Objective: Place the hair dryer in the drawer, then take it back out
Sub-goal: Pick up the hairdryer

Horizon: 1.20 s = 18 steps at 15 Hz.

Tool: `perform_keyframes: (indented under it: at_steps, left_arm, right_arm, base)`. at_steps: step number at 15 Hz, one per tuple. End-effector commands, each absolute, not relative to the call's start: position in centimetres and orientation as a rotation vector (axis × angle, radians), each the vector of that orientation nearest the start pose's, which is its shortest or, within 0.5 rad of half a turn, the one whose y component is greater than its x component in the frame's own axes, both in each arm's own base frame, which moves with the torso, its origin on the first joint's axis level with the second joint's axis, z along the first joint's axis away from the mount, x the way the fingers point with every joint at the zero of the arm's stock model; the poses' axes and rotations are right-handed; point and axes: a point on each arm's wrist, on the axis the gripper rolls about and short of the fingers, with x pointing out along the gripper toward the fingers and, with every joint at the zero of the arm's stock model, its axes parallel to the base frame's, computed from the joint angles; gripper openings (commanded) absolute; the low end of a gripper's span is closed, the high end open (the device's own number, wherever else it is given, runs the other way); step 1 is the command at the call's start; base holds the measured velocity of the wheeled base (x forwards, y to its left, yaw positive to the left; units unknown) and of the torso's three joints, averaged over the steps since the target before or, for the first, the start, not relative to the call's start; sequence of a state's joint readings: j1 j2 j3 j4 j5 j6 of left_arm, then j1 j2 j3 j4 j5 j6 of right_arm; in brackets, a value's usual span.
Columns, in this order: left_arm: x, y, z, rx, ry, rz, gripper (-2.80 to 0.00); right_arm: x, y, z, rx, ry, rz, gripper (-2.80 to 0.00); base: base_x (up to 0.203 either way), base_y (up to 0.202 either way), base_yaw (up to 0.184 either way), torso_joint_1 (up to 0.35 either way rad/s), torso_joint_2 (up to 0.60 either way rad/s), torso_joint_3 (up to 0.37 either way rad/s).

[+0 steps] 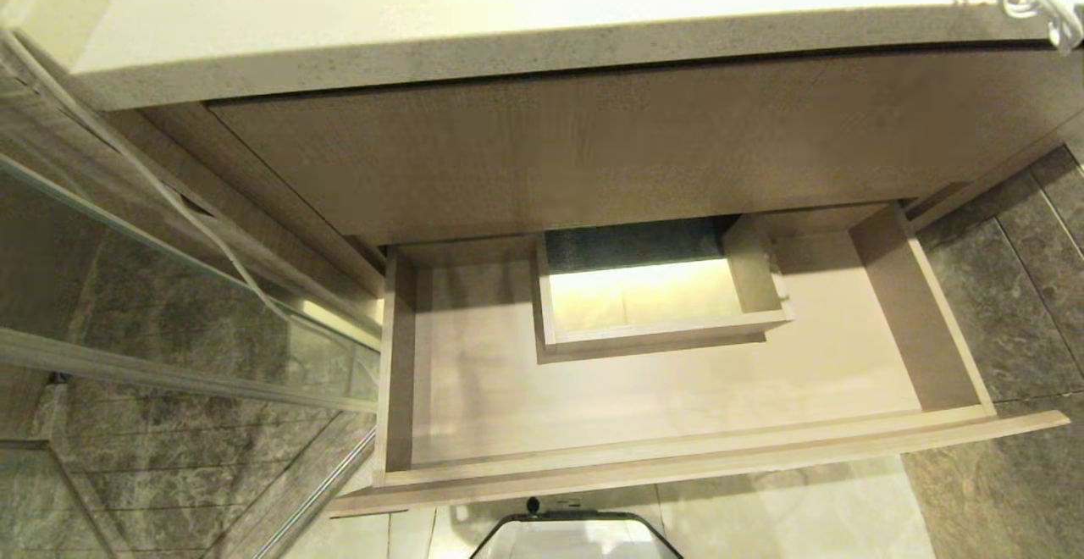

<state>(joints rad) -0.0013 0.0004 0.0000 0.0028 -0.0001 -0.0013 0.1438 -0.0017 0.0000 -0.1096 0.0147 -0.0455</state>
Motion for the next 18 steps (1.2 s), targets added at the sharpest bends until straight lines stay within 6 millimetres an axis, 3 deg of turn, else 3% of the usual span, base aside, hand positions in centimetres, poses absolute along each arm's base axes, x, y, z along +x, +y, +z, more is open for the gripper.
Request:
perform_keyframes:
  at_steps: [1,13,18]
  left_arm:
    - [-2.27,0.00,7.47,-0.002,0.005,-0.002,-2.80]
    - [-2.27,0.00,7.47,-0.002,0.005,-0.002,-2.80]
    - [-2.27,0.00,7.48,-0.002,0.004,-0.002,-2.80]
  right_arm:
    - [-2.30,-0.30,7.48,-0.039,-0.114,0.157,-2.80]
    - [-2.30,-0.30,7.48,-0.039,-0.114,0.157,-2.80]
    - [-2.30,-0.30,7.46,-0.044,-0.113,0.158,-2.80]
  base:
    - [0.000,0.000,0.000,0.289,-0.54,-0.252]
    - [0.000,-0.001,0.004,0.270,-0.52,-0.253]
    - [0.002,-0.008,0.154,0.179,-0.34,-0.169]
